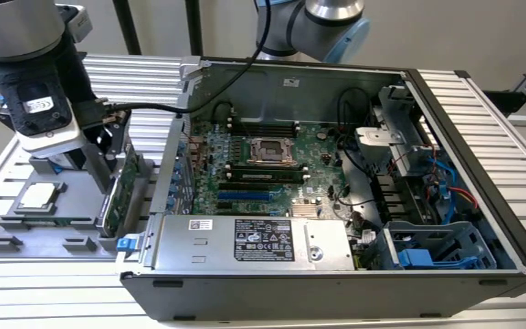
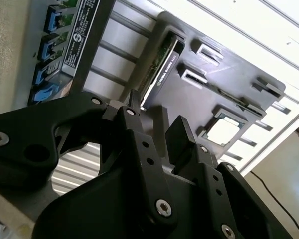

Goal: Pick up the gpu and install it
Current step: 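Pick up the gpu and move the gpu toward the slot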

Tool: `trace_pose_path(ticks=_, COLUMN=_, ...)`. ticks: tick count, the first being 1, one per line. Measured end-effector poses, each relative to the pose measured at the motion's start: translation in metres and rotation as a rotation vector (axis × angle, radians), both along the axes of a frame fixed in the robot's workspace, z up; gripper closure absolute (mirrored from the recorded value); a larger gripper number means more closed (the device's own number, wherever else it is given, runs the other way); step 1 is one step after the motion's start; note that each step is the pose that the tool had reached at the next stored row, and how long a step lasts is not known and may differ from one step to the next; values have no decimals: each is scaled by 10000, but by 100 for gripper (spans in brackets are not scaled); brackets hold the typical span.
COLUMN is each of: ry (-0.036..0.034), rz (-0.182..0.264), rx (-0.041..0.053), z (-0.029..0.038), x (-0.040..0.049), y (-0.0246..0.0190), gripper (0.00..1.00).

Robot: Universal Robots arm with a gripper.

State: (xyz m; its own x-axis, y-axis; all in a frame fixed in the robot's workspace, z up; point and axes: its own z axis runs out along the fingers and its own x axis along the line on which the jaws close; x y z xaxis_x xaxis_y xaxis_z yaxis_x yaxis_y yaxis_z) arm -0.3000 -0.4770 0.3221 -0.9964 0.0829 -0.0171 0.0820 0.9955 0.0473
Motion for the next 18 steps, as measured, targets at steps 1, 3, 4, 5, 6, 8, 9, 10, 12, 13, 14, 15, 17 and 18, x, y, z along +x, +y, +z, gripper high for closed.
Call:
trace_pose_path(ticks=1, ry=-1, rz=0, rx=1, z=-11, x=1, y=0, gripper=0)
trace_pose_path(ticks=3, ry=0, rz=1, rx=0, z=-37, x=2, y=0, gripper=0)
trace_pose_path(ticks=4, ry=1, rz=1, rx=-1, z=-51, x=2, y=0, gripper=0)
trace_pose_path(ticks=5, ry=0, rz=1, rx=0, z=-65, x=2, y=0, gripper=0)
trace_pose_path(ticks=6, ry=1, rz=1, rx=0, z=-78, x=2, y=0, gripper=0)
trace_pose_path(ticks=8, ry=0, rz=1, rx=0, z=-105, x=2, y=0, gripper=0)
trace_pose_path(ticks=9, ry=0, rz=1, rx=-1, z=-117, x=2, y=0, gripper=0)
trace_pose_path(ticks=10, ry=1, rz=1, rx=-1, z=-130, x=2, y=0, gripper=0)
trace_pose_path(ticks=12, ry=1, rz=1, rx=-1, z=-156, x=2, y=0, gripper=0)
trace_pose_path(ticks=13, ry=1, rz=2, rx=0, z=-170, x=2, y=0, gripper=0)
trace_pose_path(ticks=14, ry=0, rz=2, rx=1, z=-186, x=2, y=0, gripper=0)
trace_pose_path(ticks=15, ry=1, rz=1, rx=1, z=-200, x=2, y=0, gripper=0)
trace_pose_path(ticks=17, ry=0, rz=1, rx=-1, z=-231, x=2, y=0, gripper=0)
trace_pose_path(ticks=18, ry=1, rz=0, rx=-1, z=-246, x=1, y=1, gripper=0)
